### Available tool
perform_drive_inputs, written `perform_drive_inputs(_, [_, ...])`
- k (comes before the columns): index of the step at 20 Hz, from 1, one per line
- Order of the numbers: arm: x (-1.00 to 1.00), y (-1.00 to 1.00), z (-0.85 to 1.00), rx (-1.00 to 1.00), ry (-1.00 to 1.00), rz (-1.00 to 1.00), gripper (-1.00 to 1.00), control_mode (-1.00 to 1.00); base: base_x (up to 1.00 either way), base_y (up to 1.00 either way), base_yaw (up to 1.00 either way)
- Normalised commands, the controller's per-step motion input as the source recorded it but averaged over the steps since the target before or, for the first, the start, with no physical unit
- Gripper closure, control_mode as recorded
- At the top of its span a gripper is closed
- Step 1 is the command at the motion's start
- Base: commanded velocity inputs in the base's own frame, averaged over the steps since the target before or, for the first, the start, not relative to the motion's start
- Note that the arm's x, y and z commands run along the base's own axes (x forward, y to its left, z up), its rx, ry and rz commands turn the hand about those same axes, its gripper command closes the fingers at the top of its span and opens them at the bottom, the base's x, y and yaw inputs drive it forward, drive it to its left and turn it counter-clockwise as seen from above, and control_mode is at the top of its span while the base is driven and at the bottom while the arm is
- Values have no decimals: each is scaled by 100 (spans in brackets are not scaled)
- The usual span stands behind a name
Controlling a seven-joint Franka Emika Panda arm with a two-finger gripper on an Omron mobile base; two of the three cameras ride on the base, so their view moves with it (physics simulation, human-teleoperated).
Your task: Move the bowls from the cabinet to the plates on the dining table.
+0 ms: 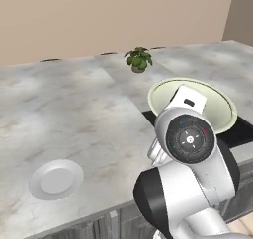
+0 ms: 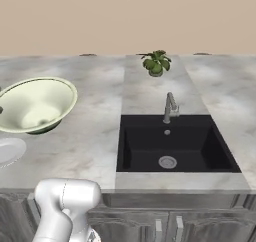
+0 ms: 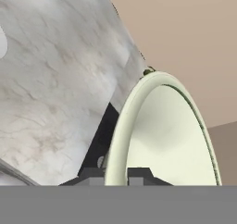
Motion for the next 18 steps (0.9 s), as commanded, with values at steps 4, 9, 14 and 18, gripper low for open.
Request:
perform_drive_inputs(4, [0,0,0,0,0,0,100,100,27,-13,0])
perform_drive_inputs(9, [0,0,0,0,0,0,100,100,12,26,0])
perform_drive_inputs(14, [0,0,0,0,0,0,100,100,6,95,9])
perform_drive_inputs(18, [0,0,0,0,0,0,100,100,0,98,24])
